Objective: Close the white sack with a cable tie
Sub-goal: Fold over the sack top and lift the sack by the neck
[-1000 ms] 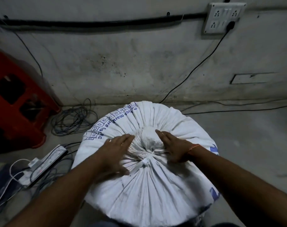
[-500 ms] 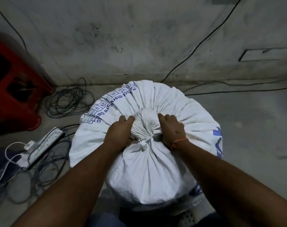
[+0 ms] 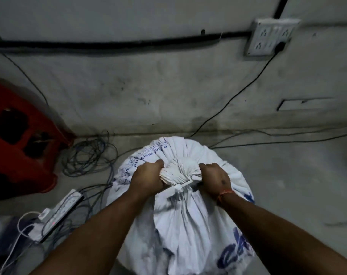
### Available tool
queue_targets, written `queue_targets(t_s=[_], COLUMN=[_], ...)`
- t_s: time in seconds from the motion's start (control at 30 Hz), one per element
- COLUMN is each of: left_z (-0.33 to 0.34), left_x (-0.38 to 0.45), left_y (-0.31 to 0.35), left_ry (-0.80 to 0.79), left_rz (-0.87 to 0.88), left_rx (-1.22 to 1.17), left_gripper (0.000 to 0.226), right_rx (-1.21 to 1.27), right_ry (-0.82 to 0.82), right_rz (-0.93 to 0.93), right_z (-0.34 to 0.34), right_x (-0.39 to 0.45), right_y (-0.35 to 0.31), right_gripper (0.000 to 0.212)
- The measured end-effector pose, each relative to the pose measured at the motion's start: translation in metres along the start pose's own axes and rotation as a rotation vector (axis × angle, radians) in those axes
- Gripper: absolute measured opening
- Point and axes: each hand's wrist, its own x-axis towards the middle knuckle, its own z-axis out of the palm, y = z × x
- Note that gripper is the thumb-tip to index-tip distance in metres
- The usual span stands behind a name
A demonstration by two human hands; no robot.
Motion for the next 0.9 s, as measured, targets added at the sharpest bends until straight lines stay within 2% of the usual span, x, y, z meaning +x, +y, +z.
queue_targets(t_s=[0.13, 0.23, 0.37, 0.5, 0.63, 0.77, 0.9], left_z=[-0.098, -0.202, -0.343, -0.453, -0.516, -0.540, -0.540], left_x=[0.003, 0.005, 0.007, 0.005, 0.012, 0.020, 0.033], left_y=[0.031, 0.070, 0.132, 0.204, 0.272, 0.337, 0.407], left_ry=[0.052, 0.138, 0.218, 0.294, 0.385, 0.474, 0.505], left_rz=[-0.014, 0.017, 0.102, 0.232, 0.321, 0.337, 0.329], left_rx=[-0.082, -0.111, -0.048, -0.040, 0.020, 0.029, 0.026], left_gripper=[0.054, 0.053, 0.027, 0.039, 0.040, 0.046, 0.018], right_rx=[0.005, -0.013, -0.033, -0.049, -0.076, -0.062, -0.102], right_ry=[0.082, 0.177, 0.289, 0.421, 0.517, 0.661, 0.723], right_rz=[-0.034, -0.096, -0.125, -0.119, -0.085, -0.076, -0.102], right_z=[-0.109, -0.223, -0.381, -0.504, -0.582, -0.630, -0.666], right_x=[-0.001, 0.000, -0.015, -0.034, -0.047, -0.059, -0.067], right_y=[-0.015, -0.031, -0.046, -0.039, -0.010, 0.039, 0.099], right_gripper=[0.028, 0.022, 0.043, 0.048, 0.040, 0.034, 0.029])
